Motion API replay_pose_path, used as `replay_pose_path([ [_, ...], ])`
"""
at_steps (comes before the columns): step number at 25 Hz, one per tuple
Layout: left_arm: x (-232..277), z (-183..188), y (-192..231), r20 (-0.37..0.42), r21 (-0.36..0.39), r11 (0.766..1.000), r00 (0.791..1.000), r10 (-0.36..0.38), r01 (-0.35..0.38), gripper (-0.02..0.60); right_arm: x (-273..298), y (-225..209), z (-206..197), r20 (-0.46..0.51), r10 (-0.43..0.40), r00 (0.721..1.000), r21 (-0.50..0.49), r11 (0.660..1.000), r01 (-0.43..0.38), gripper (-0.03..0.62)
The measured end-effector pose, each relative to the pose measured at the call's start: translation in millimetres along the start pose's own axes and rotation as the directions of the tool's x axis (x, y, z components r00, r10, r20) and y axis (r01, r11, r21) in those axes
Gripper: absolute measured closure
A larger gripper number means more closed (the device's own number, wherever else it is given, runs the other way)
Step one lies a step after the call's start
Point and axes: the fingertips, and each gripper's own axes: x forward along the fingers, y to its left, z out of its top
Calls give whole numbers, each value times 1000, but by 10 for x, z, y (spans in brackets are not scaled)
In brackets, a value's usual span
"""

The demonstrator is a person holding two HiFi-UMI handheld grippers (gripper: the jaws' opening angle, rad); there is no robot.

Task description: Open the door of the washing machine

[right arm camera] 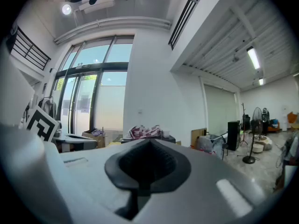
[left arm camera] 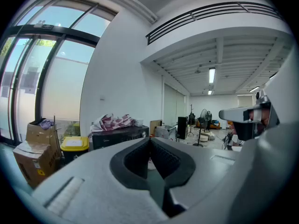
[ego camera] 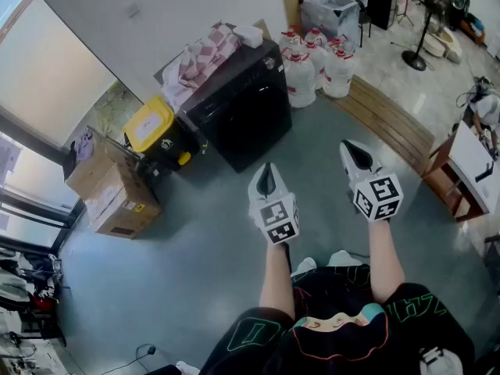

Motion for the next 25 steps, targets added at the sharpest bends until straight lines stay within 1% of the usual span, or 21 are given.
replay_pose_path([
  [3, 89, 37, 146, 19, 14, 1000, 1000, 21, -22, 571, 94, -28, -14, 4, -8, 1000, 27, 1000, 8, 592],
  [6, 118, 44, 255, 15, 3, 999, 999, 41, -42, 571, 128, -34, -13, -3, -13, 1000, 38, 999, 13, 594],
  [10, 207, 67, 277, 24, -12, 999, 999, 43, -43, 571, 193, -58, 16, 0, 0, 1000, 20, 1000, 0, 592],
  [15, 409, 6, 286, 8, 7, 999, 999, 45, -45, 571, 348, -191, -66, -10, -2, 1000, 40, 999, 2, 592],
  [19, 726, -116, 380, -23, 15, 998, 998, 56, -56, 571, 694, -324, -198, -18, 10, 1000, 65, 998, -9, 592],
  [25, 1373, -273, 652, -83, 20, 994, 990, 111, -109, 571, 1484, -547, -400, -52, 72, 996, 106, 992, -66, 592],
])
